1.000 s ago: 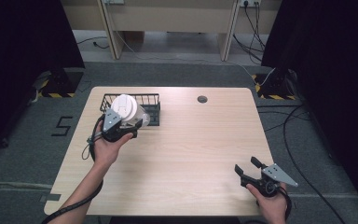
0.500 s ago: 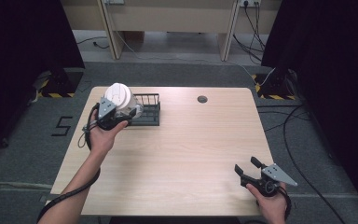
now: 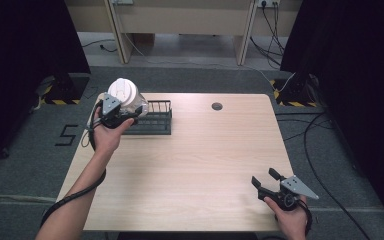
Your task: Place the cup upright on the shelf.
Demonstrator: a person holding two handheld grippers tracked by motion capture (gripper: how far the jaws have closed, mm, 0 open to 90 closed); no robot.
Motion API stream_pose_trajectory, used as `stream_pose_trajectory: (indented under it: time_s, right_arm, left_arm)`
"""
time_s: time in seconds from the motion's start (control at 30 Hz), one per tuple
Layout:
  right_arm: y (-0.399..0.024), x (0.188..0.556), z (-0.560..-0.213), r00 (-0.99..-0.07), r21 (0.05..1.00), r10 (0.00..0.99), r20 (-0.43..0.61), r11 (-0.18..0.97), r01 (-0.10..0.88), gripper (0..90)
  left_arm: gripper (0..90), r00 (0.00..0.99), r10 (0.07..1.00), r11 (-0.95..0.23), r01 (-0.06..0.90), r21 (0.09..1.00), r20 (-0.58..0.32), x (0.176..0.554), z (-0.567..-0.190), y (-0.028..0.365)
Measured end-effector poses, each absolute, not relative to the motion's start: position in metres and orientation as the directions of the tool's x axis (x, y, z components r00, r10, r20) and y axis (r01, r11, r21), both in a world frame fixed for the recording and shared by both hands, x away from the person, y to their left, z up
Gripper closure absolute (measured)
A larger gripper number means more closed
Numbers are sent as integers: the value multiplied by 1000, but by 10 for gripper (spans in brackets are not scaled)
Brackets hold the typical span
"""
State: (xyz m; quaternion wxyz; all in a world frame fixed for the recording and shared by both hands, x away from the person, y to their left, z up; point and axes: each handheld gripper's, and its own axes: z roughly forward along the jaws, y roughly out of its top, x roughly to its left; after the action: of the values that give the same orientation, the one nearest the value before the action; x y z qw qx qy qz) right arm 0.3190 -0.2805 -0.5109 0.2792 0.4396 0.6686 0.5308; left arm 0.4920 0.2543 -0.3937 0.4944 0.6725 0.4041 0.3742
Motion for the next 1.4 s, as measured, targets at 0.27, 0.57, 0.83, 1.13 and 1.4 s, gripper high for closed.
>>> stream_pose_trajectory:
  time_s: [0.27, 0.57, 0.83, 1.13, 1.4]
  right_arm:
    - [-281, 320, -512, -458, 955, 884, 96, 49, 294, 226]
    - [-281, 320, -513, -454, 955, 887, 85, 57, 291, 228]
    - [-280, 321, -514, -456, 953, 885, 94, 53, 299, 228]
    - [-280, 321, -514, -457, 953, 884, 95, 52, 299, 229]
    - [-280, 321, -514, -458, 953, 884, 94, 54, 299, 230]
  left_arm:
    - [182, 380, 919, -187, 176, 966, 109, 503, -390, 254]
    - [182, 356, 929, -181, 194, 964, 103, 521, -389, 254]
    - [181, 344, 933, -187, 200, 962, 110, 532, -390, 253]
    - [181, 331, 938, -182, 218, 959, 103, 542, -392, 250]
    - [181, 330, 937, -197, 231, 953, 114, 548, -394, 246]
